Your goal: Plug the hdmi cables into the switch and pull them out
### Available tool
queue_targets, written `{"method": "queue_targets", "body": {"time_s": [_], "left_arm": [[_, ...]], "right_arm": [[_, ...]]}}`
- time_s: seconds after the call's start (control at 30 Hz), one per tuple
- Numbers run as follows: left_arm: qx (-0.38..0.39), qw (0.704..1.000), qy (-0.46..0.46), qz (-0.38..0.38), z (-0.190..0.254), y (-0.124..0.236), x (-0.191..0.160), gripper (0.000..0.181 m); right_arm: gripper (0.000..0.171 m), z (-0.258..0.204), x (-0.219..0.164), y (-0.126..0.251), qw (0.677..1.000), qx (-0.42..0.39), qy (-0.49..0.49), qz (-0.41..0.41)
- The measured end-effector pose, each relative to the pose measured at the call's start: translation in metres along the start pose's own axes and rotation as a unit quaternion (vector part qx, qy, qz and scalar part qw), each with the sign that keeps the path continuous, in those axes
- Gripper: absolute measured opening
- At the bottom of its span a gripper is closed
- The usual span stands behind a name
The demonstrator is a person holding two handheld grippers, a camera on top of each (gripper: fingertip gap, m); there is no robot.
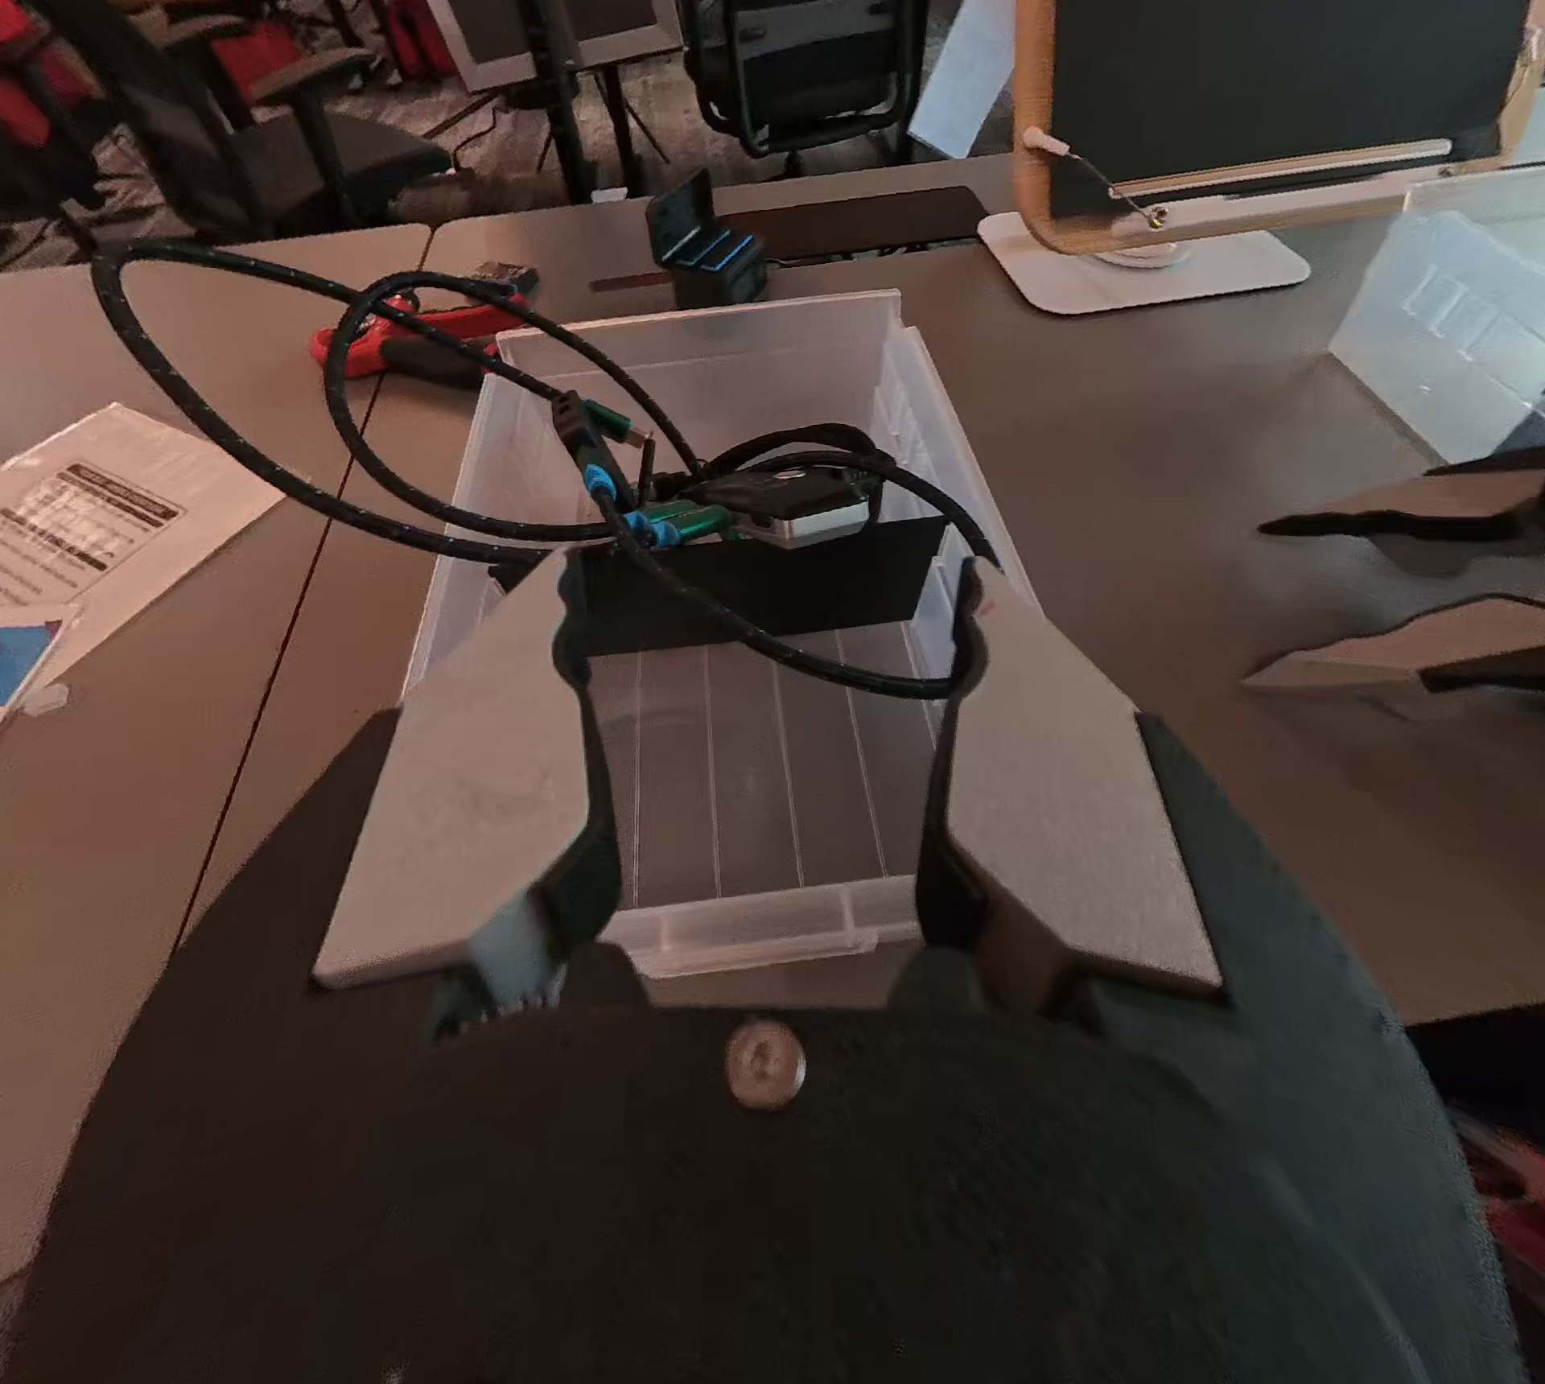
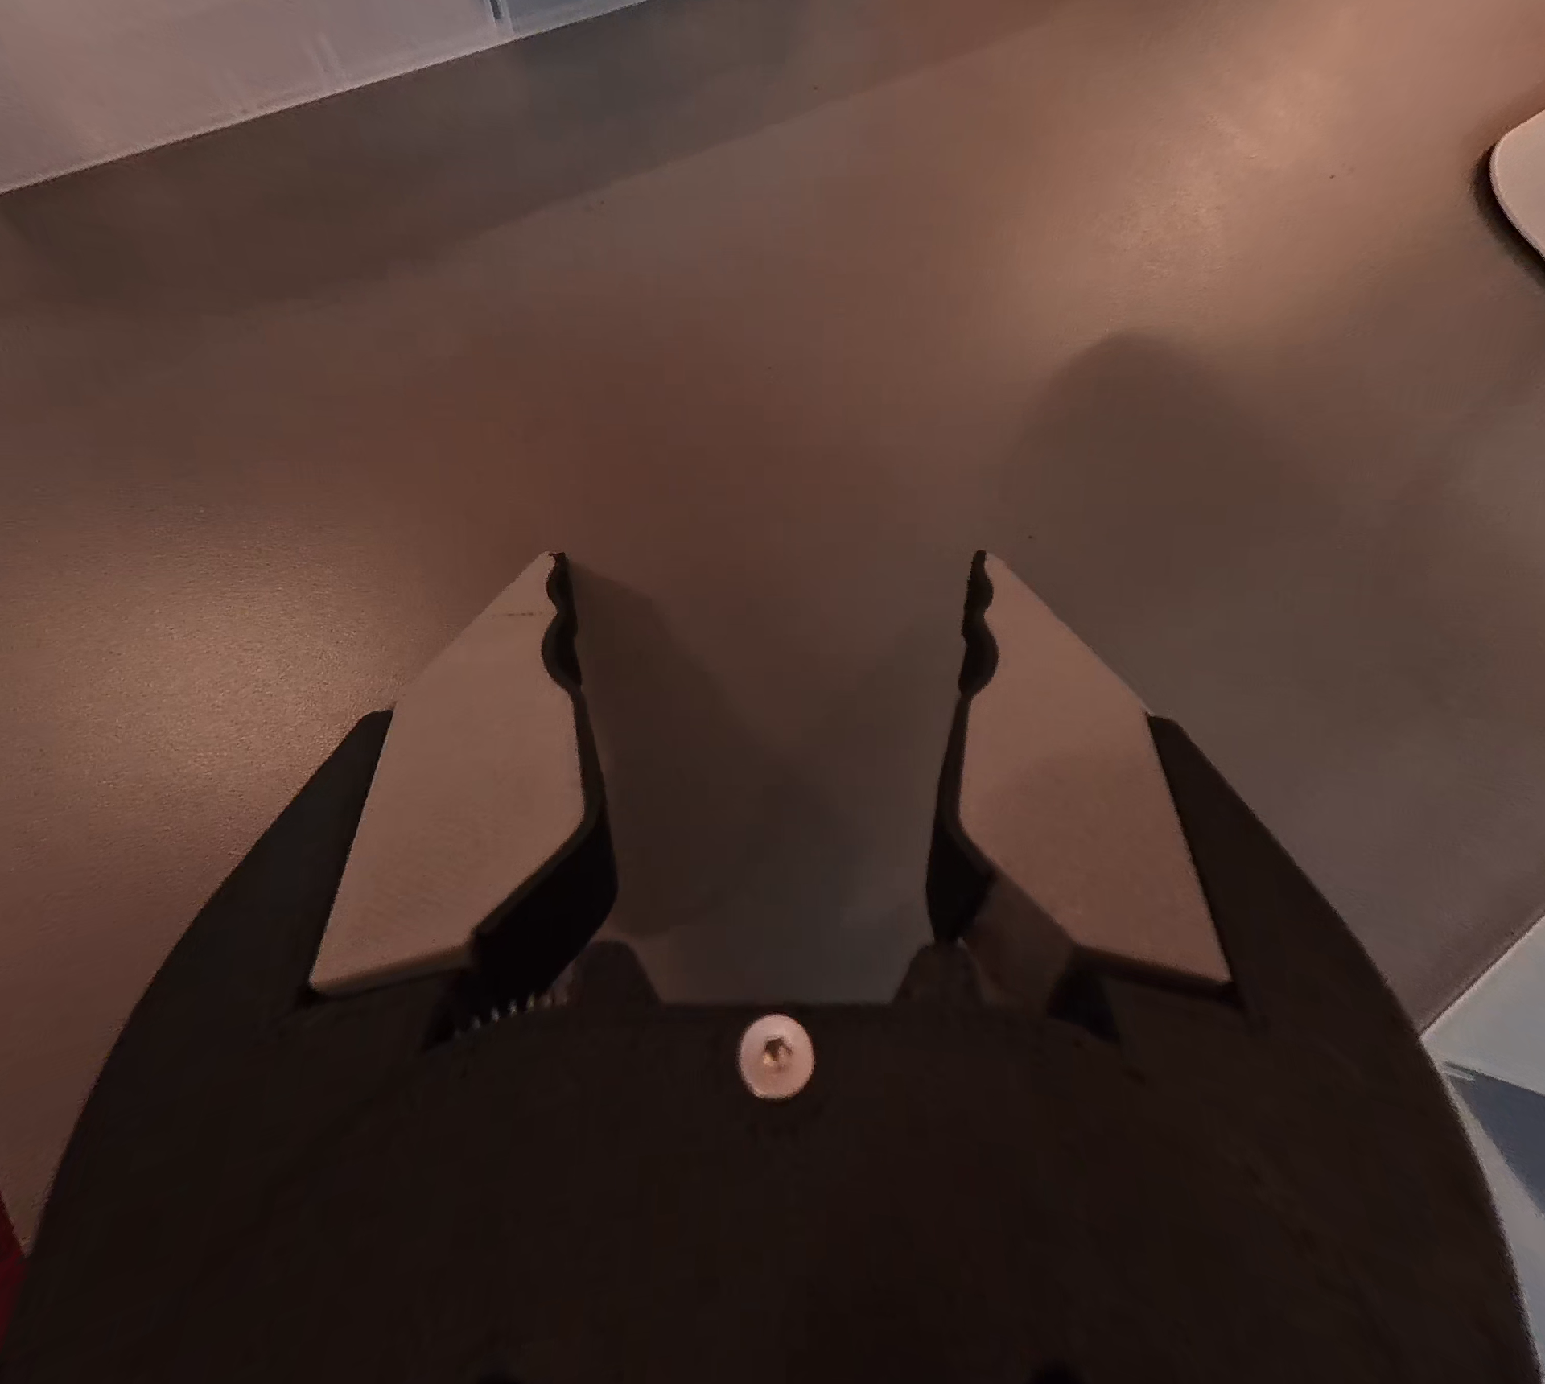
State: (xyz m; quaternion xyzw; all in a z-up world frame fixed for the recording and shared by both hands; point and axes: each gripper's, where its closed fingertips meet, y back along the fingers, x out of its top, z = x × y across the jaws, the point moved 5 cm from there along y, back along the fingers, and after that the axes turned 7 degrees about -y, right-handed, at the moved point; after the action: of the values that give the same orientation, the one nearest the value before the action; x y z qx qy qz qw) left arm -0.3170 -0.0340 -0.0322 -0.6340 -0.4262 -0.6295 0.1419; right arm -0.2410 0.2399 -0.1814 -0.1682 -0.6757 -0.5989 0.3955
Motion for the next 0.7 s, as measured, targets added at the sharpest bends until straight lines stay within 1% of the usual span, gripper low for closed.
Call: {"method": "queue_targets", "body": {"time_s": [0.07,0.27,0.7], "left_arm": [[0.001,1.000,0.007,0.004,-0.001,0.000,0.000,0.090],[0.023,1.000,0.011,-0.004,-0.006,-0.003,-0.003,0.090],[0.046,0.998,0.030,-0.011,-0.015,-0.007,-0.007,0.092]], "right_arm": [[0.091,0.000,0.000,0.000,1.000,0.000,0.000,0.000],[0.091,0.000,0.000,0.000,1.000,0.000,0.000,0.000],[0.089,-0.002,0.000,0.000,1.000,0.003,0.004,0.000]]}}
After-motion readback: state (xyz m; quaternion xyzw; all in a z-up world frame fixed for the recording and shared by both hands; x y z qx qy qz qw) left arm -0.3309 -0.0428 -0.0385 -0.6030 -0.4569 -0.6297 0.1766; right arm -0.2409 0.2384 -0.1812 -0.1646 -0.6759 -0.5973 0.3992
